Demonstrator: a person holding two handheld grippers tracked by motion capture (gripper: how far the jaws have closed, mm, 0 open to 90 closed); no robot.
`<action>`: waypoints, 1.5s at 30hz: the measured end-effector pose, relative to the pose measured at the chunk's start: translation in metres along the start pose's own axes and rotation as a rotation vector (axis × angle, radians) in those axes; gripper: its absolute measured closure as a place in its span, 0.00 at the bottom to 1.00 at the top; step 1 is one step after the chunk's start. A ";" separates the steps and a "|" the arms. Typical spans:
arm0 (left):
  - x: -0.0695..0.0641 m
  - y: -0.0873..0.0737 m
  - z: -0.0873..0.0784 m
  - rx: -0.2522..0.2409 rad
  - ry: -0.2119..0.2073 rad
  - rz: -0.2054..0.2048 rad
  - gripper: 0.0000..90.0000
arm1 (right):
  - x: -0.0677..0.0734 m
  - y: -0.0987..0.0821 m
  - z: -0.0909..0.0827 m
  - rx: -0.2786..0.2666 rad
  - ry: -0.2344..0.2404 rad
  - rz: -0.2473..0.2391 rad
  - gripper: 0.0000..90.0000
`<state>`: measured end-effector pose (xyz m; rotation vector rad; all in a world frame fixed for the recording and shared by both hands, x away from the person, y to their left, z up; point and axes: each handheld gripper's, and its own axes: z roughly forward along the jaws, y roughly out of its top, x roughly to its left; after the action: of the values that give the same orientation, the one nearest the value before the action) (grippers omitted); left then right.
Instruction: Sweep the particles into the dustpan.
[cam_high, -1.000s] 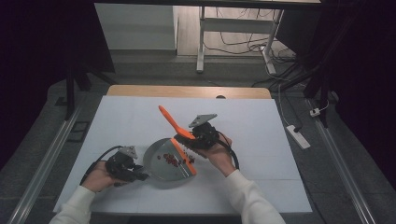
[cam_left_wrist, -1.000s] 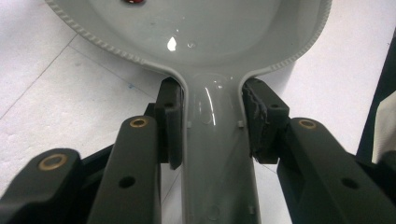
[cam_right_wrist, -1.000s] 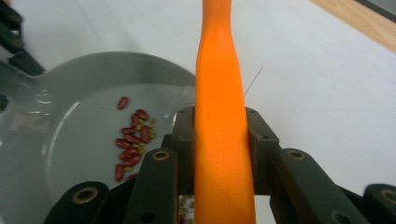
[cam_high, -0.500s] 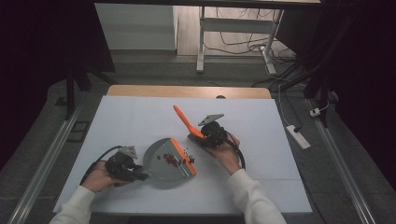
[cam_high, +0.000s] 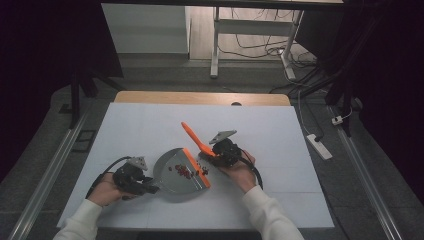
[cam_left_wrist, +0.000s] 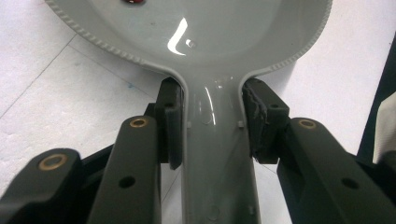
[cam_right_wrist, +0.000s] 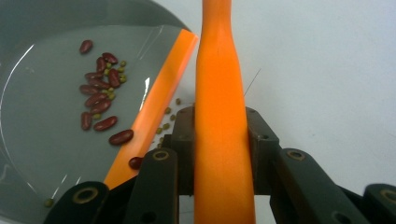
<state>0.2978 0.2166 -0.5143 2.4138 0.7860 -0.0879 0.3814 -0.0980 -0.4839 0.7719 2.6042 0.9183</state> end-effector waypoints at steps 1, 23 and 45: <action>0.000 0.000 0.000 0.000 0.001 0.000 0.68 | 0.002 0.000 0.000 0.000 0.002 -0.005 0.78; -0.001 0.000 0.001 -0.001 0.004 -0.003 0.68 | 0.042 0.008 -0.003 -0.059 0.151 -0.039 0.78; 0.000 -0.001 0.002 0.003 0.001 -0.002 0.68 | 0.005 -0.016 -0.031 -0.031 -0.001 0.023 0.78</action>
<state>0.2975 0.2161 -0.5162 2.4162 0.7898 -0.0890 0.3583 -0.1214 -0.4707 0.7962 2.5791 0.9616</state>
